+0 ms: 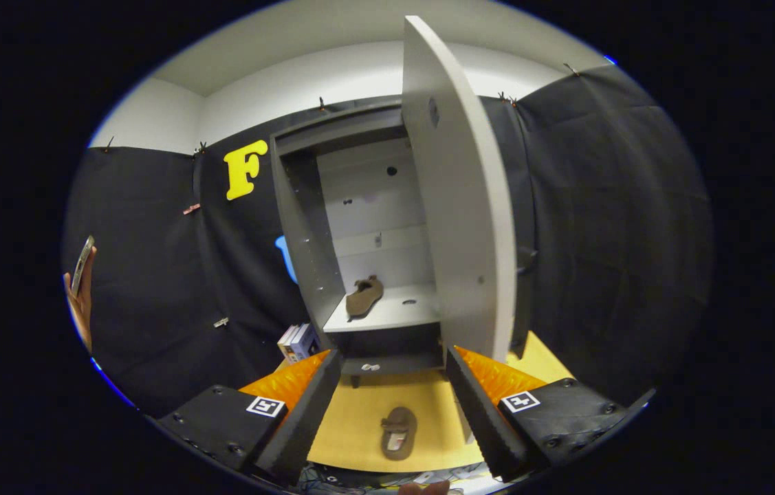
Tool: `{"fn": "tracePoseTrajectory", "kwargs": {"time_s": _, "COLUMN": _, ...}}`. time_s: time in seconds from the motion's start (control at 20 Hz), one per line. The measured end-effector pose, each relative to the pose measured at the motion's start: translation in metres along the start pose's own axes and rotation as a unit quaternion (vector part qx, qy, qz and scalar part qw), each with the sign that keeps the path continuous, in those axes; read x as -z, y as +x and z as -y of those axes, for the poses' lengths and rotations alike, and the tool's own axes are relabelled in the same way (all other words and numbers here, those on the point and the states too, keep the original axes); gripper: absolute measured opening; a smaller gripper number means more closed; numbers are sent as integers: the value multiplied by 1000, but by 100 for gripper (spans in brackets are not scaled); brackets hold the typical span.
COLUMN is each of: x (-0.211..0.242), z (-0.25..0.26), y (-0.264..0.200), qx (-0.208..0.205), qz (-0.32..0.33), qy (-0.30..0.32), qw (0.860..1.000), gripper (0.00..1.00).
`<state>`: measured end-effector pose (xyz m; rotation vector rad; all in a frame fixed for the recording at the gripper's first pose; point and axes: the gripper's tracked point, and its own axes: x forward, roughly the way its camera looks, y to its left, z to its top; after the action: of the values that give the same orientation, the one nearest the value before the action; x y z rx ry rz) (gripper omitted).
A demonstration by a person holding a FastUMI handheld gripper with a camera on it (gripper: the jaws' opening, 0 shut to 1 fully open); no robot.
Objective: Open the shoe cabinet door, grab the shoes and put them into the shoe cabinet, then close the shoe cabinet door.
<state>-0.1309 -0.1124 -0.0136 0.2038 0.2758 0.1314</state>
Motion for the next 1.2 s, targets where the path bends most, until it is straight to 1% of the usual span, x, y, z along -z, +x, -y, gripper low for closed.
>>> {"fn": "tracePoseTrajectory", "kwargs": {"time_s": 0.1, "x": 40, "z": -11, "y": 27, "qx": -4, "qz": -33, "qy": -5, "qw": 999, "gripper": 98}}
{"fn": "tracePoseTrajectory", "kwargs": {"time_s": 0.25, "x": 112, "z": -21, "y": 59, "qx": -10, "qz": -94, "qy": -26, "qw": 995, "gripper": 99}}
{"fn": "tracePoseTrajectory", "kwargs": {"time_s": 0.35, "x": 159, "z": -28, "y": 77, "qx": -16, "qz": -139, "qy": -23, "qw": 990, "gripper": 99}}
{"fn": "tracePoseTrajectory", "kwargs": {"time_s": 0.5, "x": 228, "z": -28, "y": 107, "qx": -9, "qz": -188, "qy": -15, "qw": 982, "gripper": 99}}
{"fn": "tracePoseTrajectory", "kwargs": {"time_s": 0.65, "x": 294, "z": -24, "y": 126, "qx": -2, "qz": -244, "qy": -1, "qw": 970, "gripper": 99}}
{"fn": "tracePoseTrajectory", "kwargs": {"time_s": 0.85, "x": 354, "z": -5, "y": 157, "qx": 30, "qz": -282, "qy": -1, "qw": 959, "gripper": 99}}
{"fn": "tracePoseTrajectory", "kwargs": {"time_s": 0.95, "x": 374, "z": -1, "y": 172, "qx": 35, "qz": -296, "qy": 7, "qw": 954, "gripper": 99}}
{"fn": "tracePoseTrajectory", "kwargs": {"time_s": 1.0, "x": 383, "z": 1, "y": 180, "qx": 37, "qz": -300, "qy": 5, "qw": 953, "gripper": 99}}
{"fn": "tracePoseTrajectory", "kwargs": {"time_s": 1.1, "x": 401, "z": 7, "y": 202, "qx": 42, "qz": -294, "qy": -2, "qw": 955, "gripper": 97}}
{"fn": "tracePoseTrajectory", "kwargs": {"time_s": 1.2, "x": 418, "z": 15, "y": 218, "qx": 54, "qz": -294, "qy": -6, "qw": 954, "gripper": 97}}
